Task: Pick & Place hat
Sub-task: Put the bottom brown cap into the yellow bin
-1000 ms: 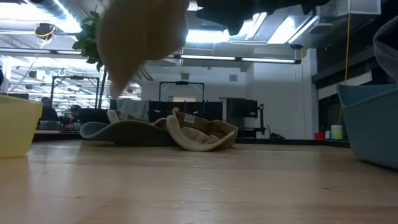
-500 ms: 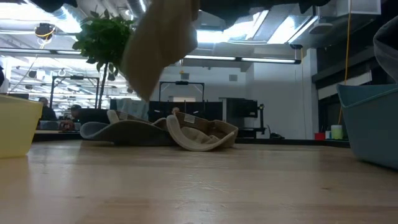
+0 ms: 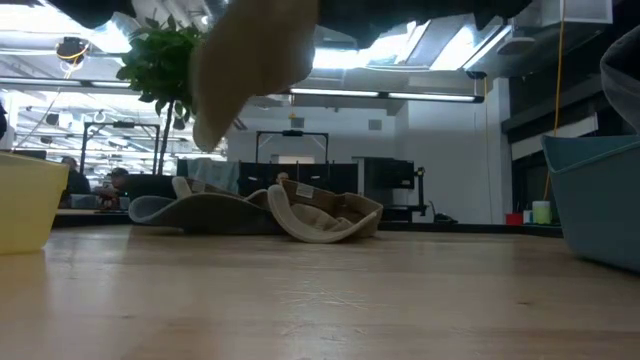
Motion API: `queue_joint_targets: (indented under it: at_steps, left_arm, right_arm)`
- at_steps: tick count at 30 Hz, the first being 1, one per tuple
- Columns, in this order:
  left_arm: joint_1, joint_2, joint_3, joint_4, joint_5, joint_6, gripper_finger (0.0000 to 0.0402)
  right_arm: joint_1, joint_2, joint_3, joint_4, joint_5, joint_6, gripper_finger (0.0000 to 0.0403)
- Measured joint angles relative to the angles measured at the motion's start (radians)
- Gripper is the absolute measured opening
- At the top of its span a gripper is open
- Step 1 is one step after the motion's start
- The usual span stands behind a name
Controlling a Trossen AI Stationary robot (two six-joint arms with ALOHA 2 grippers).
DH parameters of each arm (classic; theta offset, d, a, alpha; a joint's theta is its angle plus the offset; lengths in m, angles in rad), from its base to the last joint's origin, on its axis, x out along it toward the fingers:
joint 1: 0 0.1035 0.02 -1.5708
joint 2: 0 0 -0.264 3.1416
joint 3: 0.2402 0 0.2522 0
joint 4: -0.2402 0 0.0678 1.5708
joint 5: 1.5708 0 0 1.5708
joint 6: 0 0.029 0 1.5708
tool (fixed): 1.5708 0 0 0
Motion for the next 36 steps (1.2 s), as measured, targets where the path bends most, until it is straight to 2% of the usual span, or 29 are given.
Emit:
queue_joint_targets:
  at_steps: [2,4,8,13,18,21,26,32,36]
  left_arm:
    - [-0.014,-0.008,0.000,-0.010,-0.102,-0.049,0.0014]
    - [-0.030,-0.019,0.000,-0.053,-0.216,-0.093,0.0018]
    - [-0.063,-0.042,0.000,-0.216,-0.392,-0.183,0.0031]
    - [-0.134,-0.056,0.000,-0.395,-0.699,-0.216,0.0070]
    - [-0.218,-0.056,0.000,-0.384,-0.995,-0.201,0.0129]
    - [-0.249,-0.057,0.000,-0.352,-1.102,-0.221,0.0167]
    - [-0.271,-0.057,0.000,-0.352,-1.097,-0.376,0.0218]
    - [-0.248,-0.056,0.000,-0.428,-0.878,-0.581,0.0247]
    - [-0.202,-0.044,0.000,-0.486,-0.829,-0.724,0.0248]
  right_arm:
    - [0.000,-0.008,0.000,-0.022,0.002,0.005,0.0046]
    - [0.000,-0.017,0.000,-0.048,0.015,0.003,0.0015]
    - [0.000,-0.036,0.000,-0.127,0.105,0.007,0.0013]
    - [0.000,-0.049,0.000,-0.212,0.246,0.024,0.0008]
    - [0.000,-0.049,0.000,-0.276,0.491,0.107,0.0005]
    - [0.000,-0.049,0.000,-0.277,0.604,0.136,0.0006]
    - [0.000,-0.049,0.000,-0.226,0.680,0.134,0.0007]
    - [0.000,-0.049,0.000,-0.124,0.682,0.089,0.0007]
    - [0.000,-0.049,0.000,-0.088,0.681,0.079,0.0007]
